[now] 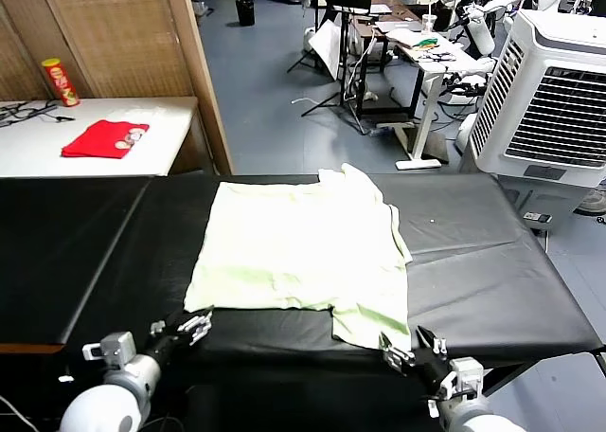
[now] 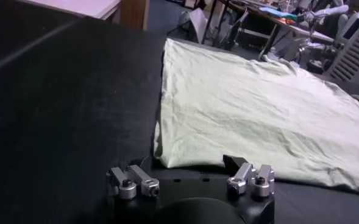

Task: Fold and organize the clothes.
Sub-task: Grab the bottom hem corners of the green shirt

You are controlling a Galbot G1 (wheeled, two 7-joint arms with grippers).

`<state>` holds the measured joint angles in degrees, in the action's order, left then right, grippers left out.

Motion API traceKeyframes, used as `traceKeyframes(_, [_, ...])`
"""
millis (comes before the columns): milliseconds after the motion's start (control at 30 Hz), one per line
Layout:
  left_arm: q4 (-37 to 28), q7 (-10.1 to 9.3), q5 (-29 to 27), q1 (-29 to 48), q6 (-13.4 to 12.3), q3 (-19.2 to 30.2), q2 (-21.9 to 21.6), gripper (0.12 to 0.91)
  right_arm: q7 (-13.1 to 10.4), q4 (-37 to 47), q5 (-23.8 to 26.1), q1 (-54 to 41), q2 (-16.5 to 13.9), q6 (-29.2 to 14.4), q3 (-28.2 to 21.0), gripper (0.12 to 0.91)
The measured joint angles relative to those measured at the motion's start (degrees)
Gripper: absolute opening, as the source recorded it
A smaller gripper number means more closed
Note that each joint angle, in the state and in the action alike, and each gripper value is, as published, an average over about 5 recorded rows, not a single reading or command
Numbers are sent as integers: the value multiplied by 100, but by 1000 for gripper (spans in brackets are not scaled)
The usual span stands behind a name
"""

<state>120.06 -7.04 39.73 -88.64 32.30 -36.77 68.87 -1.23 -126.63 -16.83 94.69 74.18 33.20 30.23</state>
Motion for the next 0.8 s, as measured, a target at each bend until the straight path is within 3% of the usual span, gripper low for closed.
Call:
traceKeyframes(133, [-45, 12, 7, 45, 12, -10, 25, 798, -15, 22, 53, 6, 18, -29, -17, 752])
traceKeyframes(267, [-117, -15, -4, 85, -48, -8, 47, 793, -16, 69, 186, 23, 42, -105, -50, 566])
traceKeyframes(333, [-149, -30, -14, 91, -76, -8, 52, 752, -16, 79, 225, 37, 55, -113, -67, 465])
traceKeyframes(467, [-152, -68, -30, 62, -95, -8, 57, 561, -27, 52, 266, 76, 81, -120, -94, 252])
traceKeyframes(567, [-104, -77, -67, 17, -99, -6, 62, 394, -59, -17, 277, 127, 90, -123, -96, 142])
traceKeyframes(700, [-2, -117, -115, -67, -114, -13, 104, 197, -86, -173, 290, 237, 93, -122, -59, 121])
traceKeyframes(800, [113, -149, -154, -172, -117, -62, 160, 124, -103, -329, 300, 343, 104, -116, -22, 121])
